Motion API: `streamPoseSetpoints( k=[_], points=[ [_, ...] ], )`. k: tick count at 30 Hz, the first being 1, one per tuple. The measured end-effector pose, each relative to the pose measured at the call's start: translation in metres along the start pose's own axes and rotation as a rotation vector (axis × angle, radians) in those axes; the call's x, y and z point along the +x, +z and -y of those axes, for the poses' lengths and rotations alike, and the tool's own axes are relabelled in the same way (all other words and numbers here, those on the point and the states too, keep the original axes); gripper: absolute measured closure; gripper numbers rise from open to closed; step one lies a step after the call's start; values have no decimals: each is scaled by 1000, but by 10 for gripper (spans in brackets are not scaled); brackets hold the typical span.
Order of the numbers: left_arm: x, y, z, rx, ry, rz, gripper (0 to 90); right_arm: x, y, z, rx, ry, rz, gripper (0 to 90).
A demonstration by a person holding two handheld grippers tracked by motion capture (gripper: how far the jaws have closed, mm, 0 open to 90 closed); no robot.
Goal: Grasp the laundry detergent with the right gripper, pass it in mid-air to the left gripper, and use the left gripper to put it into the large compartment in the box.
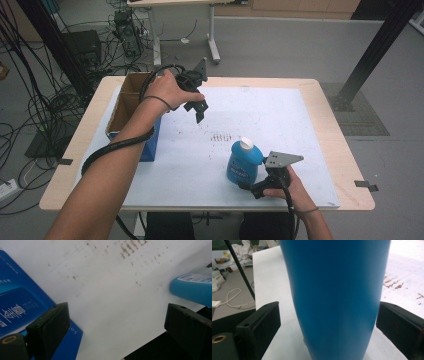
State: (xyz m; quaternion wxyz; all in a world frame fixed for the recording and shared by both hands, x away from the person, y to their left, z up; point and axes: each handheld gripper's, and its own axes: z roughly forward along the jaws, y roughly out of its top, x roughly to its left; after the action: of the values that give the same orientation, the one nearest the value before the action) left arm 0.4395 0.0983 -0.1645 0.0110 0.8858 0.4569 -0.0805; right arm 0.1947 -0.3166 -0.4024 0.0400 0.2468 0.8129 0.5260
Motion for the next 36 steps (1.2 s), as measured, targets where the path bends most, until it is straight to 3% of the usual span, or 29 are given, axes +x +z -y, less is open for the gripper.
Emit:
streamPoseSetpoints(
  k=[21, 36],
  points=[
    [-4, 0, -1, -4, 7, -4, 68, 2, 6, 12, -40, 10, 6, 85],
    [-4, 1, 0, -3, 7, -1, 69, 3, 10, 15, -48, 0, 8, 177]
  ],
)
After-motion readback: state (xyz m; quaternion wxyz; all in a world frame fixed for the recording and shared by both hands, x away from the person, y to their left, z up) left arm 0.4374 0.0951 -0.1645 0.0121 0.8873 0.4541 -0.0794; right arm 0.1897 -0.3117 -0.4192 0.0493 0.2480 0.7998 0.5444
